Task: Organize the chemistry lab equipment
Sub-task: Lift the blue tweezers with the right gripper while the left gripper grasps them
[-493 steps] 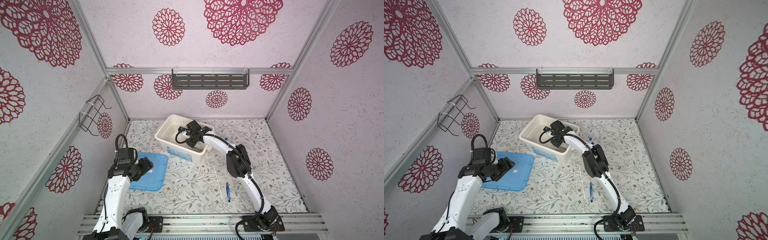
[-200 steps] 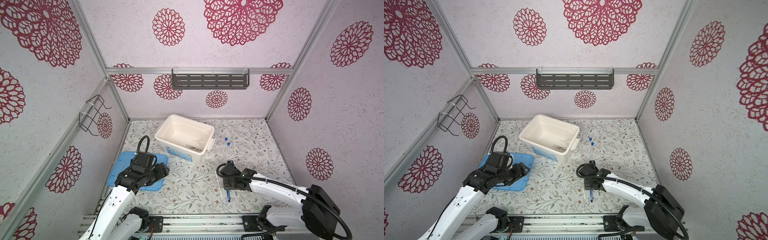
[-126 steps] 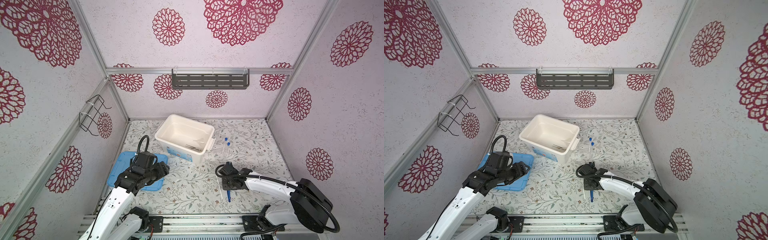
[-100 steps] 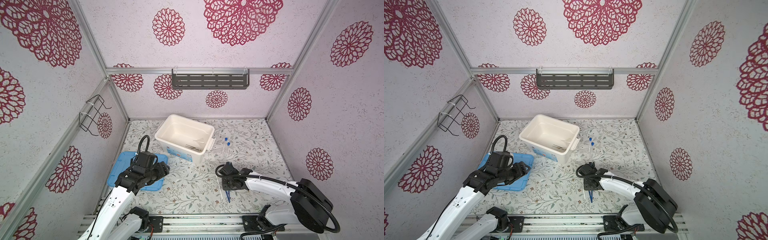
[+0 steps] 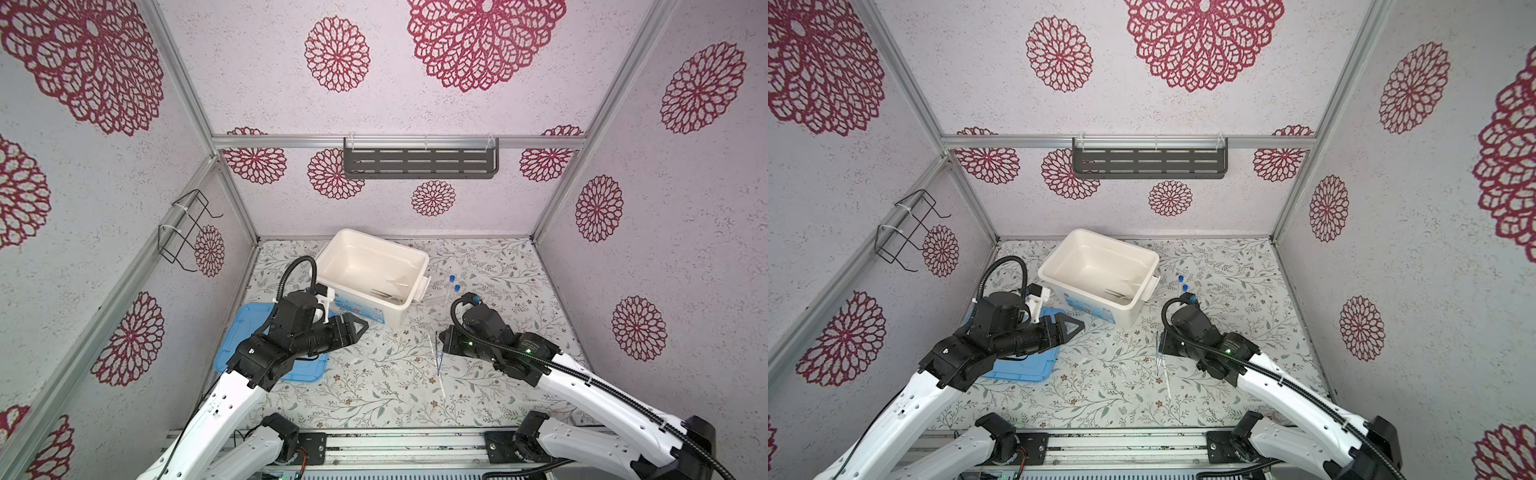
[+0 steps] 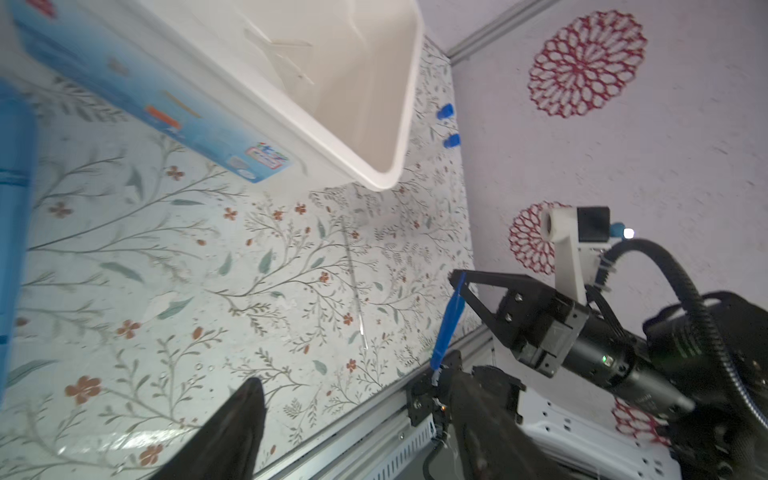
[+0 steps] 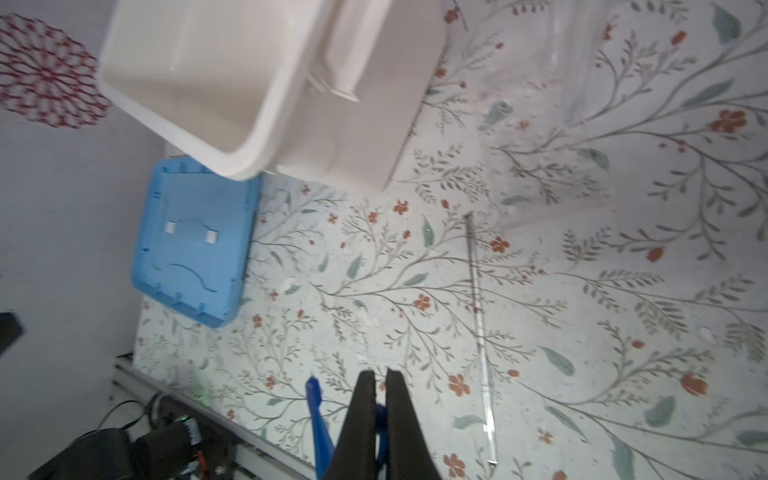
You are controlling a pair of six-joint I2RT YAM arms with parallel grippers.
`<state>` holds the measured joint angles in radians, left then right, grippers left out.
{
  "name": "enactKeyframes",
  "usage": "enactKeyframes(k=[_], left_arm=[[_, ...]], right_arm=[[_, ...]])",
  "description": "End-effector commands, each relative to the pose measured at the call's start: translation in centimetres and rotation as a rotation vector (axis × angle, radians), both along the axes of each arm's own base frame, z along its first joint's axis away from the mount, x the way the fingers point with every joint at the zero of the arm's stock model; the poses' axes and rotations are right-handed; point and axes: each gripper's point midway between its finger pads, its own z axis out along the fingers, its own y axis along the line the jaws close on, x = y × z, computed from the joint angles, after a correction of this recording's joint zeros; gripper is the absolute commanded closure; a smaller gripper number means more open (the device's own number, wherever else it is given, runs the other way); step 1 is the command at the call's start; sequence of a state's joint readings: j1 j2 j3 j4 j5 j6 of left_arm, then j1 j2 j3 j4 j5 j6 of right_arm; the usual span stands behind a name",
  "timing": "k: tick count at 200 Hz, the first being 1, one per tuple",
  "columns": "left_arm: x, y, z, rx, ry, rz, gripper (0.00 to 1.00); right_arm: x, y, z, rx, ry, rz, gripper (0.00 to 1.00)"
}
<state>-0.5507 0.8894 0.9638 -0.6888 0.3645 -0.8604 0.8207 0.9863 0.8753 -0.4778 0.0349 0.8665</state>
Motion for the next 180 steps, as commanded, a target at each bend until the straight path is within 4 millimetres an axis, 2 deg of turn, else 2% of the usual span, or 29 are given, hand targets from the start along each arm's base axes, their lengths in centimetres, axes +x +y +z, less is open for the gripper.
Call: enactKeyframes(k=[1, 18, 39, 75, 107, 145, 180], left_arm=[[-0.6, -3.6, 3.6, -0.106, -0.113, -0.15, 0.26], [-1.4, -5.5, 4.4, -0.144, -0.134, -0.235, 0.25], [-2.3, -7.3, 5.4, -0.203, -0.157, -0.313, 0.24], [-2.3, -8.6, 5.9, -0.24, -0.198, -0.345, 0.21], [-1.2, -8.8, 4.3, -0.177, -0.177, -0.314, 0.24], [-1.2, -9.5, 3.1, -0.159, -0.136, -0.346, 0.28], [-1.4, -9.2, 3.5, -0.169, -0.159, -0.35, 0.37]], right_arm=[[0.5, 2.3, 5.1, 0.199, -0.077, 0.033, 0.92], [0.9, 3.3, 7.7, 0.293, -0.139, 0.053, 0.91], [1.4, 3.8, 9.3, 0.348, -0.189, 0.057, 0.91], [1.6, 4.9, 12.4, 0.489, -0.27, 0.084, 0.91], [1.9, 5.8, 12.8, 0.532, -0.282, 0.102, 0.91], [2.4, 7.2, 13.2, 0.561, -0.271, 0.129, 0.91], [3.0, 8.1, 13.0, 0.567, -0.249, 0.129, 0.91]])
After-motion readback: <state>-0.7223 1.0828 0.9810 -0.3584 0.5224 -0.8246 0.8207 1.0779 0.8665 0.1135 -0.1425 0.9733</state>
